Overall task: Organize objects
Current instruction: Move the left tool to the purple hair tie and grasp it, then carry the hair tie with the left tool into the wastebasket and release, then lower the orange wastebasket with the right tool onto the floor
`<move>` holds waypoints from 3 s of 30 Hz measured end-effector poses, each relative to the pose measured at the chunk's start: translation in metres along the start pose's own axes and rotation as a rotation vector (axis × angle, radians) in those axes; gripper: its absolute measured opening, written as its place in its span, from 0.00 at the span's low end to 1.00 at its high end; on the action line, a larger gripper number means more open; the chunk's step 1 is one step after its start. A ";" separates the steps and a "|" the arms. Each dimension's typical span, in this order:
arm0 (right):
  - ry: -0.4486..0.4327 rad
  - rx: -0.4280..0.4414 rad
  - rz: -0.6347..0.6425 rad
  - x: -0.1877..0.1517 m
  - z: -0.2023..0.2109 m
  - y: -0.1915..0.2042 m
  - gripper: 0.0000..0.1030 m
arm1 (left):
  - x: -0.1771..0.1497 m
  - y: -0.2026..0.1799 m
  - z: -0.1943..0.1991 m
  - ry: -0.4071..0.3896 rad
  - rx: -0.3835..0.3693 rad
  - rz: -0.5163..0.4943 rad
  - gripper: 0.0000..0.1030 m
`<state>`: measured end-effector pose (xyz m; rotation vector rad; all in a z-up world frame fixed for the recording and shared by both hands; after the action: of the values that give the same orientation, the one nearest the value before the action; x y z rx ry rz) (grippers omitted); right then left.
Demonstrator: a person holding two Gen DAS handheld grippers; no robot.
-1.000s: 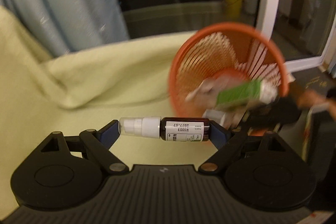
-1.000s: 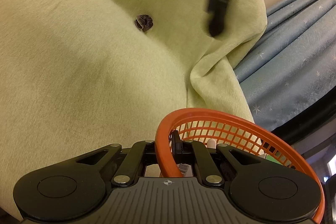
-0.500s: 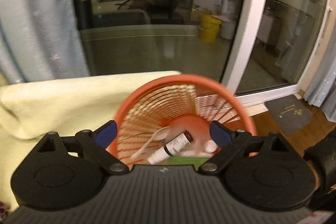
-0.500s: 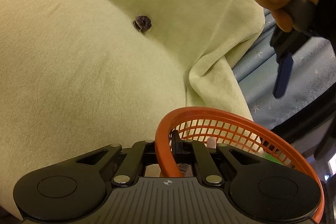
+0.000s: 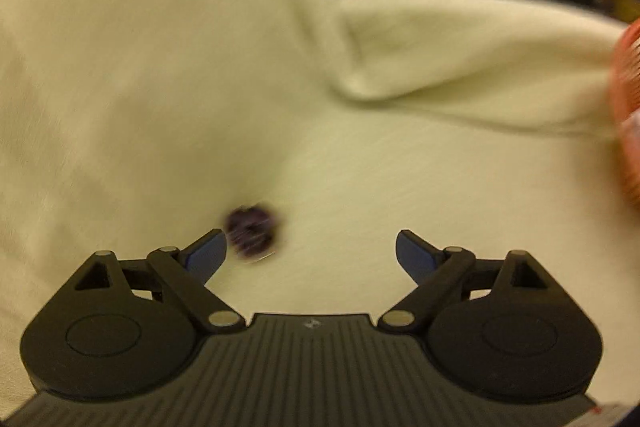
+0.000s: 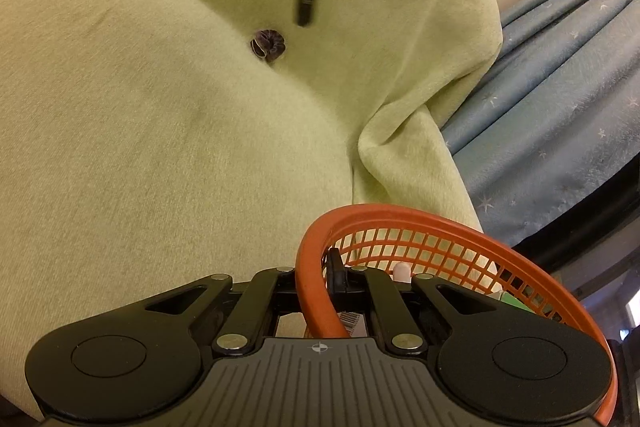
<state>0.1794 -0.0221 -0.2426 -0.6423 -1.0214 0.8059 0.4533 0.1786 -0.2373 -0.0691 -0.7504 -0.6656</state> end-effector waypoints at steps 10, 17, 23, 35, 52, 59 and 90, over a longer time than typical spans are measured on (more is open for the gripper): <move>0.010 0.003 -0.002 0.001 -0.002 -0.001 0.02 | -0.022 0.046 -0.078 0.002 0.098 0.092 0.57; 0.014 0.001 -0.002 0.003 -0.005 -0.001 0.02 | -0.026 0.063 -0.116 -0.008 0.165 0.168 0.34; 0.011 0.001 -0.006 0.001 -0.005 -0.002 0.02 | -0.027 0.064 -0.111 0.002 0.156 0.184 0.13; -0.003 0.014 0.015 0.000 -0.004 -0.001 0.02 | -0.007 -0.012 -0.009 -0.035 -0.082 0.122 0.11; -0.009 0.016 0.015 -0.002 -0.001 -0.002 0.01 | 0.131 -0.272 0.076 -0.145 -0.649 -0.073 0.30; -0.022 0.016 -0.001 -0.006 0.002 -0.007 0.02 | 0.120 -0.248 0.074 -0.135 -0.512 -0.082 0.35; -0.054 0.260 -0.225 -0.024 0.028 -0.085 0.02 | -0.025 -0.200 0.074 0.277 -0.262 0.302 0.39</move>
<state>0.1705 -0.0868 -0.1770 -0.2796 -0.9964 0.7445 0.2781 0.0545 -0.2336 -0.3176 -0.3722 -0.4685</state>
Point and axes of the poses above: each gripper's, at about its wrist camera, not at the fingertips, and z roughly against the way its jaws point, y to its left, x to its top, the point moved 10 cm from there along -z, roughly the way its jaws point, and after that the axes turned 7 degrees about -x, right-handed, at the moved point
